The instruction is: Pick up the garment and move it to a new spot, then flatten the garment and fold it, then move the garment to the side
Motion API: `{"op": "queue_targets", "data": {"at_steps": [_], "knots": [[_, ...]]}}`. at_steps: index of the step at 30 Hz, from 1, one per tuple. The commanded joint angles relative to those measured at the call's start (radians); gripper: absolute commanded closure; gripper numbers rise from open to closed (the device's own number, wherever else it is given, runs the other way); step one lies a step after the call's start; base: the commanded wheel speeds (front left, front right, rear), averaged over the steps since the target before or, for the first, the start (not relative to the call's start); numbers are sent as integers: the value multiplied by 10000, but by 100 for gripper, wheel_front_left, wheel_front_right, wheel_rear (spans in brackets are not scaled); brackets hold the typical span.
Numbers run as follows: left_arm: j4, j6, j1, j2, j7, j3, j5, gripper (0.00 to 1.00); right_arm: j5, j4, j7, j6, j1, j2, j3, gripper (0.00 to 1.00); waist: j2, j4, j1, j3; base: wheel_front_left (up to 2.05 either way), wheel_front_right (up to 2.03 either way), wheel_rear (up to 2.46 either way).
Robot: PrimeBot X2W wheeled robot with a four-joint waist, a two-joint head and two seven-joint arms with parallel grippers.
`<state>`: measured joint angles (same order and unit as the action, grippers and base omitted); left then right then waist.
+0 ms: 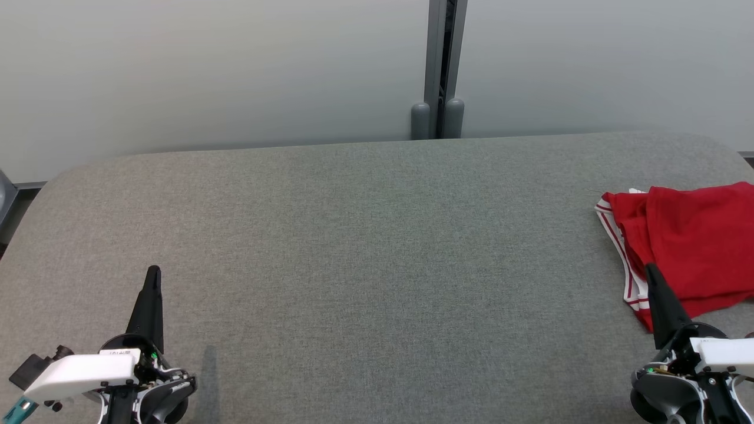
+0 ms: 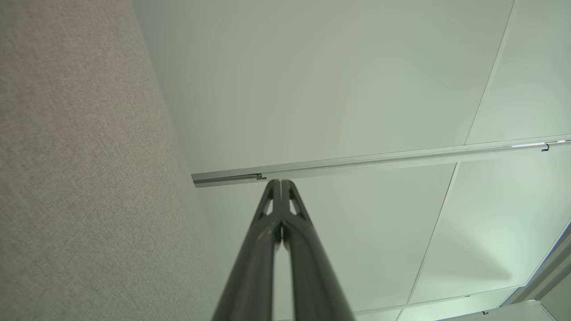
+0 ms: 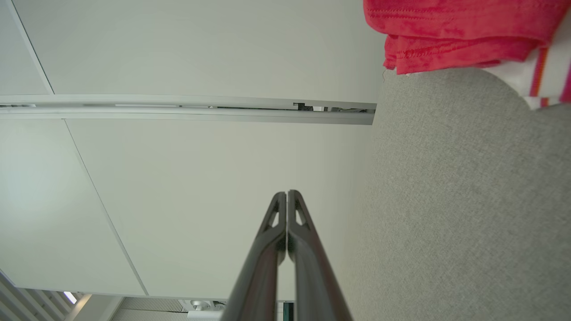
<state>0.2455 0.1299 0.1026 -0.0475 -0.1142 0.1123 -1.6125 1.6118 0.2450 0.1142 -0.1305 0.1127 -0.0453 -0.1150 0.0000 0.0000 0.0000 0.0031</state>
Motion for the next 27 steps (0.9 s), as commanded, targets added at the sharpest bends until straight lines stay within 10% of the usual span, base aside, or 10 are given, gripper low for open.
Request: {"op": "queue_targets", "data": {"at_steps": [1,27], "knots": [[-29,33,120,-54,-32,39,-13,100,25,-34,31,-4,-88,-92,-5,100,0,0,0,0,0,0,0],[-31,33,120,-54,-31,38,-13,100,25,-34,32,-4,-87,-92,-6,100,0,0,0,0,0,0,0]]}}
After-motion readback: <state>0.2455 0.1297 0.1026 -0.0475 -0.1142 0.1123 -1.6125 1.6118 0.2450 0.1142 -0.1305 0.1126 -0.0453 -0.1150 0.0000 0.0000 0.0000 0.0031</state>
